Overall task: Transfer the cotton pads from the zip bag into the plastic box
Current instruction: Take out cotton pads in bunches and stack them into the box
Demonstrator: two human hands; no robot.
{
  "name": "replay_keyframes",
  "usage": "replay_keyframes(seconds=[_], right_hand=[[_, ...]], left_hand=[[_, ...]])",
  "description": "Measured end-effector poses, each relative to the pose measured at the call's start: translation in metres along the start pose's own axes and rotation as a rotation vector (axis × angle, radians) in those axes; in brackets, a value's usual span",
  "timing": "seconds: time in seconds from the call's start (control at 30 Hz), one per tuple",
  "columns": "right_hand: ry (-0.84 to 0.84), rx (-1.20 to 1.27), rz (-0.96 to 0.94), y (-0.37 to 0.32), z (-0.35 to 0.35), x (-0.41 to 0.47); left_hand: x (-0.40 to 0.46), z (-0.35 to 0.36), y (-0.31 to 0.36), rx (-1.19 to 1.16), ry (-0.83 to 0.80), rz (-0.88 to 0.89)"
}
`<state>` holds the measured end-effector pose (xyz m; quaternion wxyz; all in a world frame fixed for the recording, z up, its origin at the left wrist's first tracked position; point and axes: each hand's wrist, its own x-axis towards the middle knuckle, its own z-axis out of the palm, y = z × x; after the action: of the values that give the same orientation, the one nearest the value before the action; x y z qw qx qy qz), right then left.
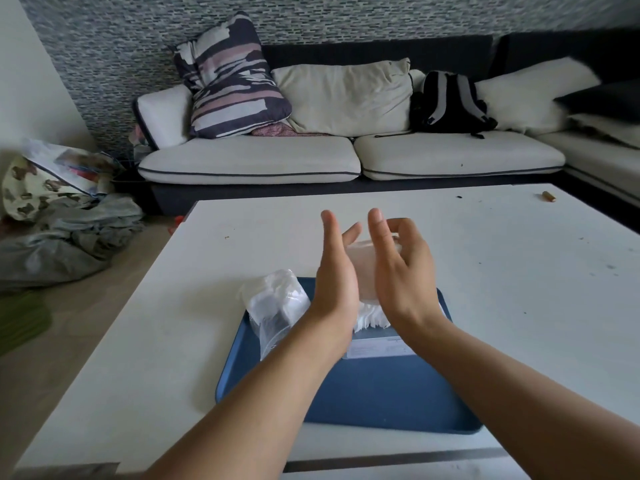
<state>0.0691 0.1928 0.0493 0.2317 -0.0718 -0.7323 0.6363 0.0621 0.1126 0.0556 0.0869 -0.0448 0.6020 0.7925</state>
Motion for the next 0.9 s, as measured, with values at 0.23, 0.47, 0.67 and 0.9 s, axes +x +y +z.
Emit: replay_keyframes(seconds=[0.23,0.47,0.67,0.9], right_hand=[[-0.152,0.023,0.219,0.006,0.003,0.005],[-0.459,0.051,0.471,0.006,-0.016,0.009],[-0.645,0.145,0.45,0.007,-0.037,0.015],[-0.454,0.151,0.501,0.007,-0.016,-0.002]], left_hand=[[0.006,0.006,-0.008,0.262,0.154,0.108],[0.018,0.001,-0.018,0.038,0.145,-0.229],[0.022,0.003,-0.022,0.004,0.185,-0.291],[0.03,0.006,-0.024,0.056,0.26,-0.105]])
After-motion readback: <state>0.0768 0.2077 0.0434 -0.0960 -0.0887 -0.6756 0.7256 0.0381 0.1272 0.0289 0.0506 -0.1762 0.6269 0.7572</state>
